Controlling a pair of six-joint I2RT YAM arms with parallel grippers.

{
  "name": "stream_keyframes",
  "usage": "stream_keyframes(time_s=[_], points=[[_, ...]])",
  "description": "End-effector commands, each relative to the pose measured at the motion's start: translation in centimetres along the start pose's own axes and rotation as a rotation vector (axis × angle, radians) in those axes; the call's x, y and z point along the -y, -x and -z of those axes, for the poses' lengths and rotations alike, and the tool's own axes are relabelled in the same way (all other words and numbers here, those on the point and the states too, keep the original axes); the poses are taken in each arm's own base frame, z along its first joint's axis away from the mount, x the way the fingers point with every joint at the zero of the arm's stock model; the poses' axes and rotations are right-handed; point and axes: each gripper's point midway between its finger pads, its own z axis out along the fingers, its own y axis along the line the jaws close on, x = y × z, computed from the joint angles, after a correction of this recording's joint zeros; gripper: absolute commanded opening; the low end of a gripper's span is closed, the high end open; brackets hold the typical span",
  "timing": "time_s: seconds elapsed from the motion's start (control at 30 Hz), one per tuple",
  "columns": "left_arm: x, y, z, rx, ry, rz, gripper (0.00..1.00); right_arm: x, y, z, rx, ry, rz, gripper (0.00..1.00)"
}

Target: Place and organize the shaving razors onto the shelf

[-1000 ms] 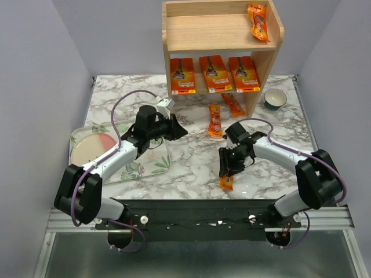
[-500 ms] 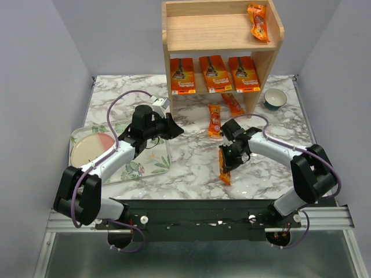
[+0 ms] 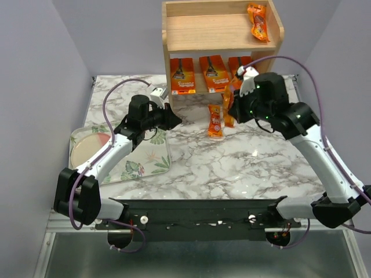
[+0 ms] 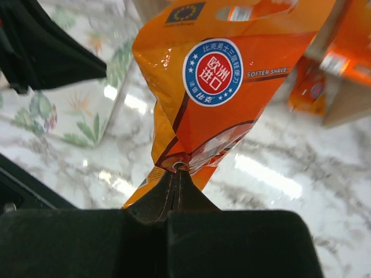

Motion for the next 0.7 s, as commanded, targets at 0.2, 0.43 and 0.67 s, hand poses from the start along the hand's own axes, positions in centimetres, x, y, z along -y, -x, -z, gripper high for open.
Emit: stream_keyframes(time_s=[0.2, 0.43, 0.67], points=[[0.0, 3.2, 0.4, 0.057, 0.017, -0.079, 0.27, 3.3, 20.6, 6.9, 0.537, -0.279, 0.096, 0.01], [-0.1, 1.8, 0.6, 0.056, 0.008, -0.037, 0.27, 6.0, 24.5, 3.4, 0.6, -0.469, 0.154, 0.01], [-0.3, 0.8, 2.0, 0.089, 0.013, 0.003, 0.28, 7.7, 25.4, 1.6, 0.607, -0.572, 0.174, 0.01]])
